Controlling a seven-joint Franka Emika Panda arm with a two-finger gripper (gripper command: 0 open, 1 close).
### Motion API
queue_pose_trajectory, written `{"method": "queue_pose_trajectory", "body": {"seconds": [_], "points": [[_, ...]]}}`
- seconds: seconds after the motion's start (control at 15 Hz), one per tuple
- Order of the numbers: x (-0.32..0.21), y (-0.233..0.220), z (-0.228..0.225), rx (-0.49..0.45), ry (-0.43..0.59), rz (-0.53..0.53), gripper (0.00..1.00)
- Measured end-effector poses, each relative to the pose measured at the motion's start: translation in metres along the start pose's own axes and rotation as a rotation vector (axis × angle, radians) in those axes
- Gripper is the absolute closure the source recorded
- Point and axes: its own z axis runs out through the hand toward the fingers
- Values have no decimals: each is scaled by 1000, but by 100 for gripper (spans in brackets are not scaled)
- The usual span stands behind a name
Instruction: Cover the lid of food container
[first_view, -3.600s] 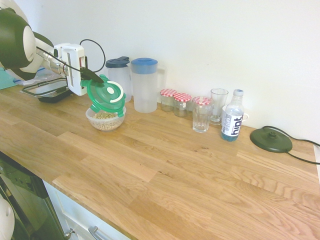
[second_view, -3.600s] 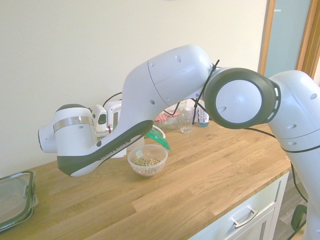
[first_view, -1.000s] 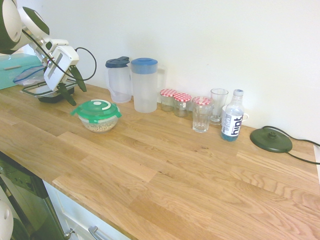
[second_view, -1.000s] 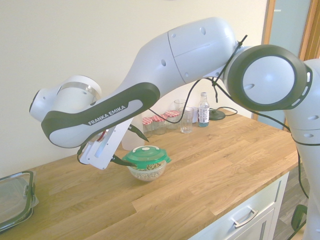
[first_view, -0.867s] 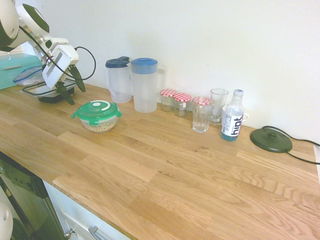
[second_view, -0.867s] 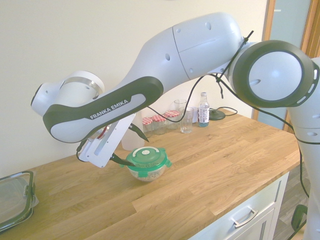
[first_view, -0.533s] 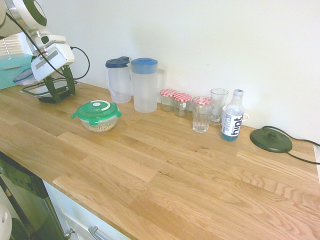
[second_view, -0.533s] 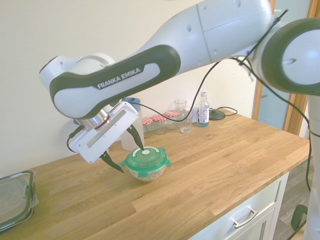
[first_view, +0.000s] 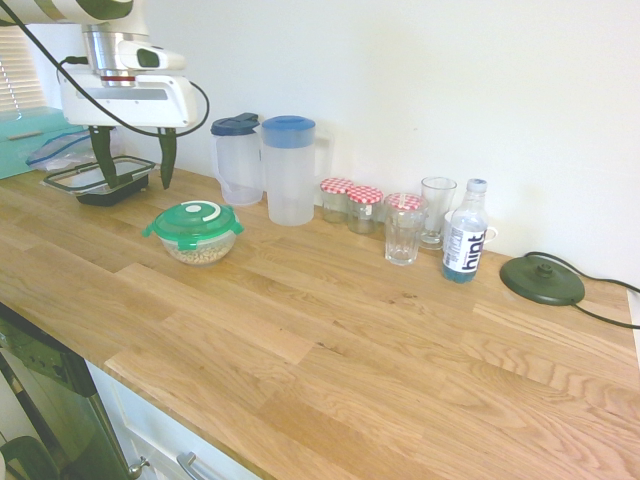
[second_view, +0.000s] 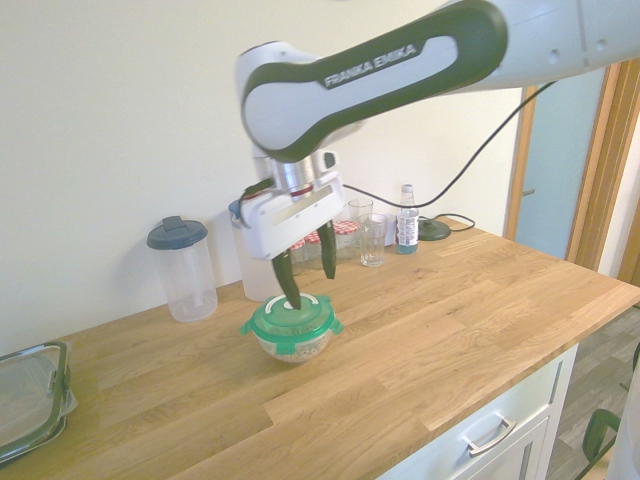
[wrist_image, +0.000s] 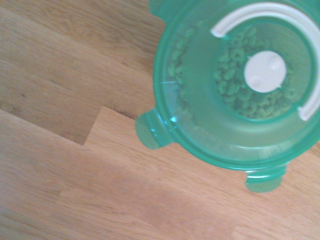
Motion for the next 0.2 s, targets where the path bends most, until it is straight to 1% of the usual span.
{"method": "queue_pose_trajectory", "body": {"seconds": [0.07, 0.2], "points": [[9, 33, -2, 55, 0, 13, 0], [19, 106, 3, 113, 5, 51, 0]]}}
